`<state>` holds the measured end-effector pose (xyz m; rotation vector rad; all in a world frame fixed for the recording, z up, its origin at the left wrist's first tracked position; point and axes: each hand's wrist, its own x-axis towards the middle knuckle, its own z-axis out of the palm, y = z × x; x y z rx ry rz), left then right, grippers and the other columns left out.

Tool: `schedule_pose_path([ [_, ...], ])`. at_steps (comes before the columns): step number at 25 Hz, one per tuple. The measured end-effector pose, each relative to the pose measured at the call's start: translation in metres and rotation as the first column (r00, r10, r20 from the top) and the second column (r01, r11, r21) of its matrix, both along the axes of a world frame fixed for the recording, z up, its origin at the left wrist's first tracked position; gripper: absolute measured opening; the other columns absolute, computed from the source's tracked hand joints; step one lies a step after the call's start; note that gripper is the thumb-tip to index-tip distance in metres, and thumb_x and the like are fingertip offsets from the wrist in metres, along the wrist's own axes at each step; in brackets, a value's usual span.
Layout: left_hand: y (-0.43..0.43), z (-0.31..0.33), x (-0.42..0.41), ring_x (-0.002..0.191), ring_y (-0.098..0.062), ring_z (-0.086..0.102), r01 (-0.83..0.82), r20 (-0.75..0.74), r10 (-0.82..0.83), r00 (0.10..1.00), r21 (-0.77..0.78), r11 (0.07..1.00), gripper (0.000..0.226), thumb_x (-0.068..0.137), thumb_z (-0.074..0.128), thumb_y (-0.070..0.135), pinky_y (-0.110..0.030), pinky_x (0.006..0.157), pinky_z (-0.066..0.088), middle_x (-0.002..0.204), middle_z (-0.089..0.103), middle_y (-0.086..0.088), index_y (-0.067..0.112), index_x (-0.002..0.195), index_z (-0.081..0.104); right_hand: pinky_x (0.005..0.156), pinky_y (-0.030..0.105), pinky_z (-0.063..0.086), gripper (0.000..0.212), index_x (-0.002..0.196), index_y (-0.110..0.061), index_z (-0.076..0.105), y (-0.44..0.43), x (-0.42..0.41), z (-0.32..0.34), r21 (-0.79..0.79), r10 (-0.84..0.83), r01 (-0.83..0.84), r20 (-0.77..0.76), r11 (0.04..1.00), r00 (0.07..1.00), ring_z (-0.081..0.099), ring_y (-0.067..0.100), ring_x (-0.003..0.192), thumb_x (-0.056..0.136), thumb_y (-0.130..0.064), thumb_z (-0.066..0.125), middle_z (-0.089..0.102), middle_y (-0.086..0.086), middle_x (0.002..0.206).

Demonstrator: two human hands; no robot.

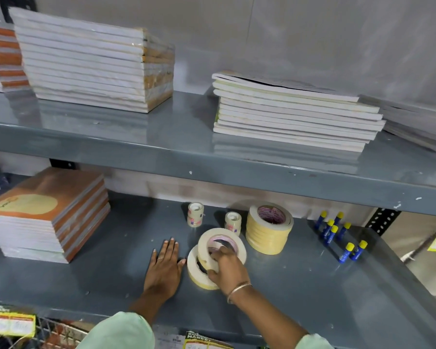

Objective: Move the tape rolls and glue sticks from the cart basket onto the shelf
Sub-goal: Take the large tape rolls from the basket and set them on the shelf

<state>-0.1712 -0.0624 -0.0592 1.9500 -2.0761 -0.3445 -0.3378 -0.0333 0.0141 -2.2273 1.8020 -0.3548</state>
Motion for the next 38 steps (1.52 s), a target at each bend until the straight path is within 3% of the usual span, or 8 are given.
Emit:
schedule_pose_path([
  [3, 0.0, 0.0, 0.0, 0.145, -0.019, 0.0, 0.001, -0.012, -0.001, 1.0, -0.007, 1.0, 0.054, 0.097, 0.02, 0.034, -0.04, 0.119, 0.001, 0.157, 0.005, -0.005, 0.011, 0.144, 0.005, 0.106, 0.034, 0.036, 0.045, 0.127, -0.006, 0.048, -0.005, 0.017, -0.001, 0.081, 0.078, -0.071, -0.09, 0.994, 0.993, 0.044, 0.029, 0.124, 0.085, -0.018, 0.056, 0.048, 0.014, 0.135],
  [8, 0.0, 0.0, -0.001, 0.145, -0.019, 0.0, -0.002, 0.001, 0.002, 1.0, -0.028, 1.0, 0.054, 0.098, 0.025, 0.032, -0.04, 0.12, 0.002, 0.157, 0.005, -0.005, 0.012, 0.144, 0.006, 0.104, 0.035, 0.039, 0.057, 0.124, -0.004, 0.049, -0.004, 0.018, -0.004, 0.151, 0.115, -0.1, -0.092, 0.983, 0.989, 0.049, 0.031, 0.121, 0.079, -0.034, 0.066, 0.054, 0.016, 0.132],
  [12, 0.0, -0.003, 0.0, 0.145, -0.018, 0.002, -0.002, -0.002, 0.002, 1.0, -0.044, 0.999, 0.054, 0.098, 0.025, 0.032, -0.039, 0.12, 0.003, 0.157, 0.007, -0.004, 0.012, 0.144, 0.007, 0.098, 0.039, 0.045, 0.05, 0.121, -0.001, 0.052, -0.006, 0.014, -0.001, 0.2, 0.181, -0.14, -0.203, 0.97, 0.962, 0.053, 0.035, 0.115, 0.077, -0.021, 0.068, 0.057, 0.019, 0.127],
  [15, -0.001, -0.007, 0.001, 0.145, -0.018, 0.005, -0.004, -0.003, 0.004, 1.0, -0.079, 0.997, 0.055, 0.097, 0.021, 0.036, -0.04, 0.12, 0.005, 0.157, 0.011, -0.005, 0.011, 0.144, 0.01, 0.093, 0.039, 0.048, 0.041, 0.118, 0.0, 0.052, -0.009, 0.007, 0.012, 0.181, 0.186, -0.157, -0.155, 0.971, 0.97, 0.054, 0.036, 0.113, 0.08, -0.014, 0.062, 0.058, 0.02, 0.124],
  [17, -0.003, -0.009, 0.002, 0.145, -0.02, 0.01, -0.008, -0.03, 0.005, 1.0, -0.1, 0.995, 0.059, 0.092, 0.018, 0.039, -0.042, 0.119, 0.008, 0.156, 0.017, -0.006, 0.01, 0.143, 0.015, 0.094, 0.038, 0.047, 0.042, 0.117, 0.001, 0.051, -0.018, -0.004, 0.037, 0.103, 0.167, -0.157, -0.098, 0.982, 0.981, 0.054, 0.035, 0.114, 0.081, -0.015, 0.063, 0.057, 0.02, 0.125],
  [22, -0.005, -0.014, 0.002, 0.143, -0.021, 0.017, -0.019, -0.035, 0.015, 0.999, -0.131, 0.991, 0.078, 0.078, 0.004, 0.05, -0.043, 0.118, 0.013, 0.153, 0.025, -0.006, 0.01, 0.141, 0.023, 0.098, 0.035, 0.039, 0.044, 0.125, -0.002, 0.045, -0.07, -0.073, 0.107, -0.061, 0.026, -0.039, -0.198, 0.997, 0.98, 0.047, 0.036, 0.122, 0.087, -0.02, 0.057, 0.049, 0.02, 0.133],
  [28, -0.005, -0.015, 0.002, 0.143, -0.021, 0.018, -0.033, -0.053, 0.026, 0.998, -0.131, 0.991, 0.088, 0.07, -0.004, 0.053, -0.042, 0.118, 0.012, 0.153, 0.026, -0.006, 0.01, 0.141, 0.025, 0.11, 0.037, 0.034, 0.064, 0.138, -0.013, 0.032, -0.103, -0.122, 0.089, 0.1, -0.091, 0.129, -0.32, 0.987, 0.943, 0.037, 0.034, 0.132, 0.083, -0.026, 0.062, 0.038, 0.013, 0.146],
  [38, -0.005, -0.015, 0.002, 0.144, -0.018, 0.013, -0.026, -0.037, 0.022, 0.999, -0.126, 0.992, 0.088, 0.069, -0.006, 0.054, -0.04, 0.119, 0.009, 0.155, 0.021, -0.004, 0.011, 0.142, 0.02, 0.101, 0.034, 0.041, 0.052, 0.126, -0.003, 0.046, -0.101, -0.12, 0.08, 0.091, -0.108, 0.144, -0.324, 0.985, 0.94, 0.049, 0.033, 0.12, 0.081, -0.024, 0.064, 0.052, 0.017, 0.132],
])
